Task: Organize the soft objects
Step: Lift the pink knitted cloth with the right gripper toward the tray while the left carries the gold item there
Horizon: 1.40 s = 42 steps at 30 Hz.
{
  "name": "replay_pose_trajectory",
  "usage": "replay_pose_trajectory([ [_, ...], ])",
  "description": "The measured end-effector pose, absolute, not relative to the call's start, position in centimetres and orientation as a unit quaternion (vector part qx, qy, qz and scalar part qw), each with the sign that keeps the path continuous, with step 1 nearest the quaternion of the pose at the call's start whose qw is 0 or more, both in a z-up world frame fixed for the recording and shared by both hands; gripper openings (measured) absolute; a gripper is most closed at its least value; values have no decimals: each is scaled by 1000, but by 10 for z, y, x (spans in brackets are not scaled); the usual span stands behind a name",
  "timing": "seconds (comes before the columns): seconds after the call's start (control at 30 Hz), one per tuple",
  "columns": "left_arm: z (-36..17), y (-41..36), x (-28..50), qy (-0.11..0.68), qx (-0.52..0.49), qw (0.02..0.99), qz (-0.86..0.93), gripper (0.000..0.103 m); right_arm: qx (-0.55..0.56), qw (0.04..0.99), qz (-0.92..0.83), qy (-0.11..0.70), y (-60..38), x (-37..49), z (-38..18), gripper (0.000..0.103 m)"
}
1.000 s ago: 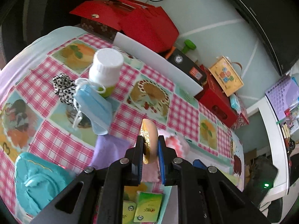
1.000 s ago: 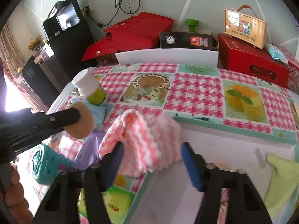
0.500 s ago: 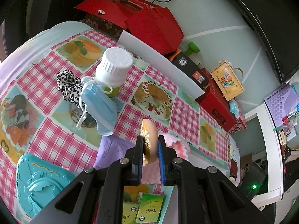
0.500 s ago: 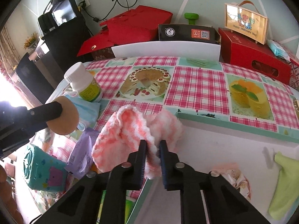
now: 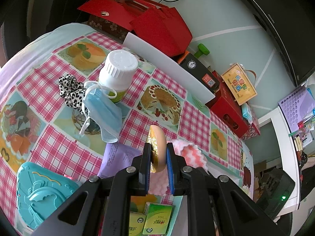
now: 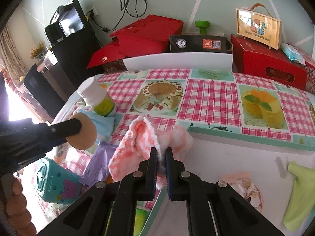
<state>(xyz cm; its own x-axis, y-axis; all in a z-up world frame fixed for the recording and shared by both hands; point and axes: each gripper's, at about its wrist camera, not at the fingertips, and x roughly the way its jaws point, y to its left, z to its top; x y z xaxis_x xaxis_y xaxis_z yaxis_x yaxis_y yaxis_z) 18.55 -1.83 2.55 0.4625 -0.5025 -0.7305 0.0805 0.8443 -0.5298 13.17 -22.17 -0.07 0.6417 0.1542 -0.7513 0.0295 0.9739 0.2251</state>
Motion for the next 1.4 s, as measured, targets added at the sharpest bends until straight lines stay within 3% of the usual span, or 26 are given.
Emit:
replay_pose_trajectory([
  [0.53, 81, -19, 161, 416, -206, 859, -218, 15, 127, 949, 31, 288, -231, 82, 91, 8],
  [0.97, 114, -56, 133, 367, -163, 869, -290, 15, 124, 974, -71, 175, -283, 6, 157, 8],
  [1.4, 102, -112, 119, 378, -96, 857, -337, 15, 141, 955, -173, 193, -338, -32, 161, 8],
])
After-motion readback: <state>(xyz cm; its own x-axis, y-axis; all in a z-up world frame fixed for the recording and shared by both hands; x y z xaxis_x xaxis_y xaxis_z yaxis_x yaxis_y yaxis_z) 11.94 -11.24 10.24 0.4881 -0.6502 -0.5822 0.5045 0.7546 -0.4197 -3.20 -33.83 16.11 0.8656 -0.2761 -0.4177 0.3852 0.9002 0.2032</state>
